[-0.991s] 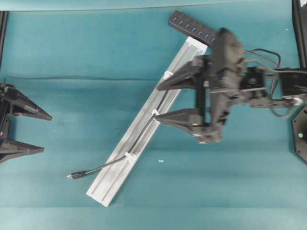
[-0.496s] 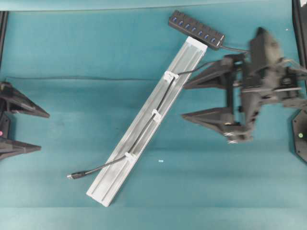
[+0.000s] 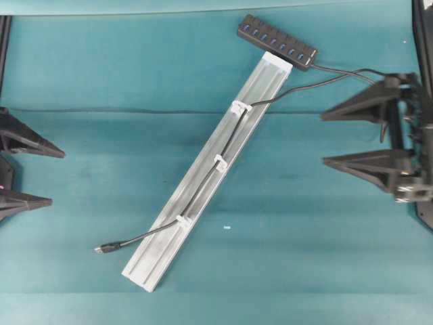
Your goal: Pass the USB cable through three rings with both arms.
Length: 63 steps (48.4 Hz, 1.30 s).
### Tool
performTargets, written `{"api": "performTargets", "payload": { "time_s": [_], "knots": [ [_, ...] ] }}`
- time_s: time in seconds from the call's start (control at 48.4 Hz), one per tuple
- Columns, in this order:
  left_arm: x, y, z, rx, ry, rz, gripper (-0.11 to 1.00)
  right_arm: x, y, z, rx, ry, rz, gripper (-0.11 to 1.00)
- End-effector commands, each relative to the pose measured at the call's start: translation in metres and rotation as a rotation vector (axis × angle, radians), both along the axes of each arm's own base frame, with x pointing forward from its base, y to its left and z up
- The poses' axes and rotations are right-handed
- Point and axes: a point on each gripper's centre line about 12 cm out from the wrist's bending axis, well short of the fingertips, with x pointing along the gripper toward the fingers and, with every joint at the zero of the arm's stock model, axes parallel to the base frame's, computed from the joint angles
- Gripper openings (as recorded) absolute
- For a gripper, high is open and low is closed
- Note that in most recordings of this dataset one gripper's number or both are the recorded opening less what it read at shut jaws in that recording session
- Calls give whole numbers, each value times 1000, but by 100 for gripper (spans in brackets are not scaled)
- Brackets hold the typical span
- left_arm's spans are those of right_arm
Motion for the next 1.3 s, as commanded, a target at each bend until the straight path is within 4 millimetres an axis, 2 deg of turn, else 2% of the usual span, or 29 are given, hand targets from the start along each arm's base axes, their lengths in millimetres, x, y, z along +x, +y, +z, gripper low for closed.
{"api": "performTargets", "payload": {
  "time_s": [0.0, 0.33, 0.516, 0.847, 1.28],
  "knots": [
    [1, 0, 12, -5, -36, 3, 96, -8, 0, 0, 10, -20, -3, 90],
    [7, -1, 14, -16, -44, 3, 91, -28, 1, 5, 8, -80, -3, 90],
    [13, -1, 15, -4, -35, 2, 91, -32, 1, 4, 9, -86, -3, 90],
    [12, -2, 23, -8, -100, 0, 91, -38, 1, -4, 52, -85, -9, 90],
    [11, -1, 25, -20, -106, 0, 91, -48, 1, 5, 66, -136, -10, 90]
  ]
}}
